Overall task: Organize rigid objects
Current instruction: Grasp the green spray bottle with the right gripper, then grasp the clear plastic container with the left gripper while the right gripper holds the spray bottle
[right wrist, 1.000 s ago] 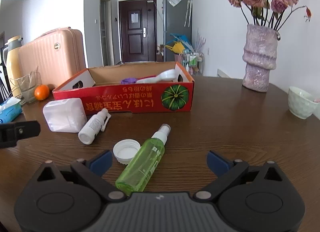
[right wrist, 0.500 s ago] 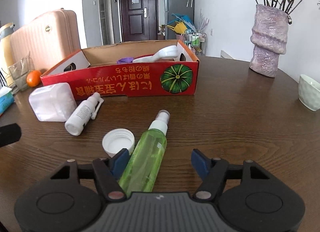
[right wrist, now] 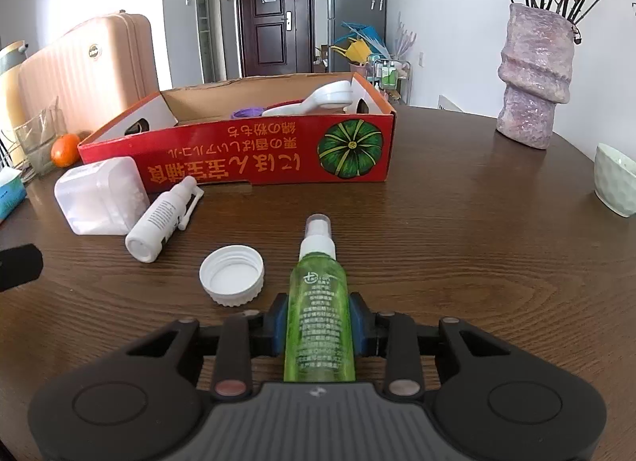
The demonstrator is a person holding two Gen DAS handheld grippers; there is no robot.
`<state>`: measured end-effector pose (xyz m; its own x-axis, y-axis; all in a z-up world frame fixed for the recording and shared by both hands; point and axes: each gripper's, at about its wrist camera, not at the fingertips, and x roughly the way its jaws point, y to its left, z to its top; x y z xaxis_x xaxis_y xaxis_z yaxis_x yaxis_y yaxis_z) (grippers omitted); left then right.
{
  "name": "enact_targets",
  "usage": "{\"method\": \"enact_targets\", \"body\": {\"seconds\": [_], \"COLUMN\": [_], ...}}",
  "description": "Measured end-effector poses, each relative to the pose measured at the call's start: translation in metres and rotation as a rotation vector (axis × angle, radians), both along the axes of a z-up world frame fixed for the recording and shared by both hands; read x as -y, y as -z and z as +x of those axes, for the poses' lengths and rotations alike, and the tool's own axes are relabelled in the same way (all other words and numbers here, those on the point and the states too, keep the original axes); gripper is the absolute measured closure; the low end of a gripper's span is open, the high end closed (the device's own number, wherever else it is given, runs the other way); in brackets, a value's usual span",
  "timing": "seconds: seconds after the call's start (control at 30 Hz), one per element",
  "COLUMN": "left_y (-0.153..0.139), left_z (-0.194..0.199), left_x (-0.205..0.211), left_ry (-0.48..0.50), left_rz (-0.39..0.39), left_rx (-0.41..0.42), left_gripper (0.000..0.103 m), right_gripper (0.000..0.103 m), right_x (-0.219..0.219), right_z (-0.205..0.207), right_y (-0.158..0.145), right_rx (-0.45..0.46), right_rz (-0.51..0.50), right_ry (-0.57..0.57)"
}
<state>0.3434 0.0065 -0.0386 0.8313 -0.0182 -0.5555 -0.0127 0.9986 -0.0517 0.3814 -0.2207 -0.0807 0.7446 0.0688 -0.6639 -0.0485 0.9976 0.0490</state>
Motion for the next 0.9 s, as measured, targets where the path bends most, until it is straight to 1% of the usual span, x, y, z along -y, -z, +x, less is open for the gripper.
{"method": "enact_targets", "body": {"seconds": [0.13, 0.23, 0.4, 0.6, 0.8, 0.9], "left_y": [0.000, 0.000, 0.000, 0.002, 0.005, 0.004], "left_z": [0.000, -0.001, 0.000, 0.002, 0.009, 0.013], "left_x": [0.000, 0.000, 0.000, 0.000, -0.001, -0.001], "left_ry": [0.000, 0.000, -0.001, -0.005, -0.015, -0.023], "left_rz": [-0.001, -0.001, 0.001, 0.007, 0.007, 0.011], "left_rx": [0.001, 0.001, -0.002, -0.010, -0.024, -0.017], "left_gripper": [0.000, 0.000, 0.000, 0.000, 0.000, 0.000], "right_gripper": [0.073, 0.073, 0.073, 0.073, 0.073, 0.073], "right_x": [0.006, 0.009, 0.013, 0.023, 0.025, 0.026], "right_z": [-0.002, -0.007, -0.015, -0.021, -0.023, -0.024], "right_y": [-0.003, -0.009, -0.020, -0.028, -0.031, -0.032], "right_rx": [0.021, 0.062, 0.127, 0.164, 0.180, 0.184], "right_rz": [0.035, 0.056, 0.065, 0.088, 0.100, 0.107], "right_ry": [0.011, 0.004, 0.006, 0.027, 0.030, 0.030]}}
